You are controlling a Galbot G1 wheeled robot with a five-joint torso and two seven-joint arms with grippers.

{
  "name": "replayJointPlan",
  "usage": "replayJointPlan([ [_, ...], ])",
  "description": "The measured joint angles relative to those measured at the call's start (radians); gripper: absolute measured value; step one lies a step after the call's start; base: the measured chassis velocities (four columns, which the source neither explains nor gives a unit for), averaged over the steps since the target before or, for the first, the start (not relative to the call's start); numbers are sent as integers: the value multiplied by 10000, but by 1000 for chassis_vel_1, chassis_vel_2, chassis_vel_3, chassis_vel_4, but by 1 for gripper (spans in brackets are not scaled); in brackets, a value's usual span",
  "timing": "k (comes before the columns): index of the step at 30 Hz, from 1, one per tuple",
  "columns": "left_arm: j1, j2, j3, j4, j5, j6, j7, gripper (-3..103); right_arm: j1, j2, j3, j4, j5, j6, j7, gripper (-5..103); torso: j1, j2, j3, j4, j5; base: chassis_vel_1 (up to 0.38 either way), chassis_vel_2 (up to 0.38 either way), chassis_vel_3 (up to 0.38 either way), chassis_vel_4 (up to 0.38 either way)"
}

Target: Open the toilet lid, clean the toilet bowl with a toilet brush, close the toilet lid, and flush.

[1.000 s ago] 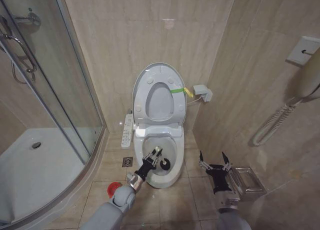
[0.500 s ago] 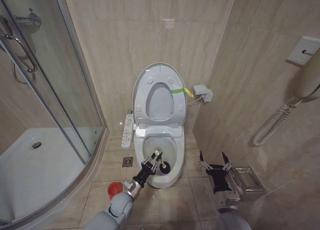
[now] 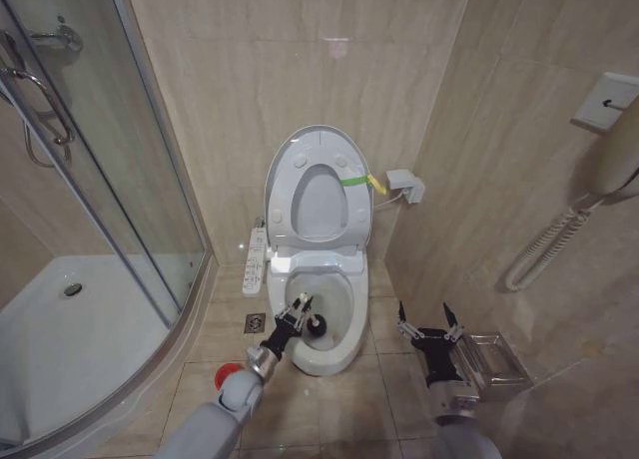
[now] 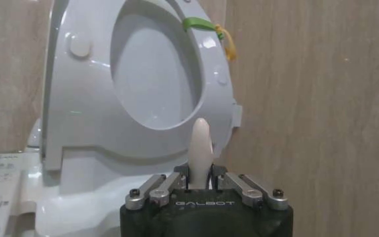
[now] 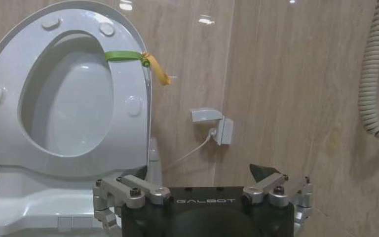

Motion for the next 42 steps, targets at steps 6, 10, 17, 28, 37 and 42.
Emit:
replayJointPlan([
  [6,-529,-49,-38,721,-209,-204,294,22,0,0,0,0,0,0,0,100,0,0,0,1,-1,0,0,0,0],
  [10,-875,-191,-79,1474,-449,-503,619,22,0,0,0,0,0,0,0,100,0,0,0,0,-1,0,0,0,0],
  [17,-1301,-391,-37,2338,-892,-669,1079,22,0,0,0,0,0,0,0,100,0,-1,1,1,0,0,0,0,0],
  [28,-1793,-849,-36,3536,-1395,-1241,2178,22,0,0,0,0,0,0,0,100,0,-2,0,1,0,0,0,0,0],
  [37,-1416,-740,-114,2651,-1024,-929,1644,22,0,0,0,0,0,0,0,100,0,-2,0,0,0,0,0,0,0],
  [42,-833,-362,-185,1014,-348,-402,964,21,0,0,0,0,0,0,0,100,-1,-2,-1,2,0,0,0,0,0],
])
